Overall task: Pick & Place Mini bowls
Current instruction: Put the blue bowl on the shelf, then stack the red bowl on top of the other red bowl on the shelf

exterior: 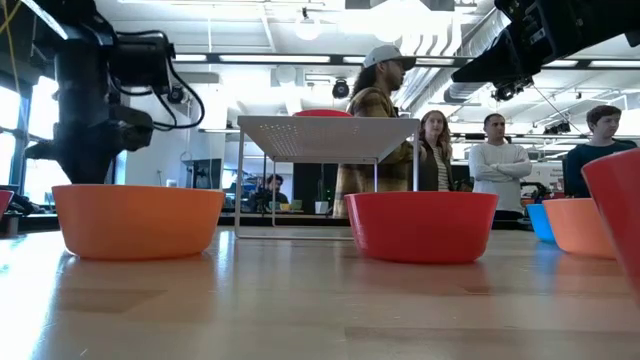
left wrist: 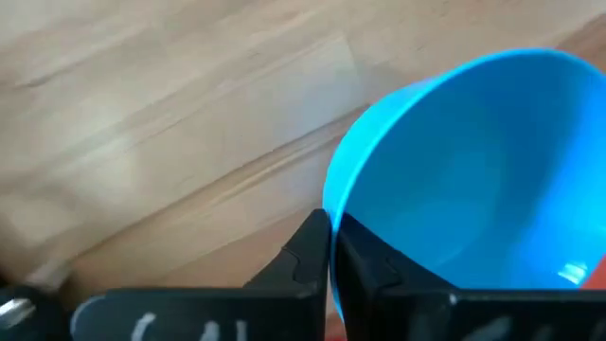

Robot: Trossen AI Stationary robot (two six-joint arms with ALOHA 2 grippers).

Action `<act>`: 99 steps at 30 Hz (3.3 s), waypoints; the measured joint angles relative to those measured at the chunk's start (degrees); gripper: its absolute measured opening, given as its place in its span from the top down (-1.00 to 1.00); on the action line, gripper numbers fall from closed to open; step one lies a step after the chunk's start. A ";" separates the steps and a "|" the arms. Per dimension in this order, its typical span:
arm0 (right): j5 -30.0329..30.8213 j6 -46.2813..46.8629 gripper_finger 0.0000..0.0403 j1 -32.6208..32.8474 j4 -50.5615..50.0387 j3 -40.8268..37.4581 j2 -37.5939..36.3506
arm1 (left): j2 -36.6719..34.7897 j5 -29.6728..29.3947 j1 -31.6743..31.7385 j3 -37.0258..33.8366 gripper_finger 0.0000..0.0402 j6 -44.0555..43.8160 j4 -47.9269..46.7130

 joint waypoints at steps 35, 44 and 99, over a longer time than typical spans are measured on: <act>-2.19 -1.53 1.00 0.02 -0.17 0.00 0.00 | 29.37 11.19 8.20 58.59 1.00 8.15 -13.27; -2.56 -3.65 1.00 0.00 -0.17 0.00 0.00 | 34.04 11.58 6.40 59.03 1.00 4.39 -11.98; -3.43 -4.09 1.00 0.00 -0.19 0.00 0.00 | 37.62 9.63 5.55 61.38 0.44 2.51 -11.00</act>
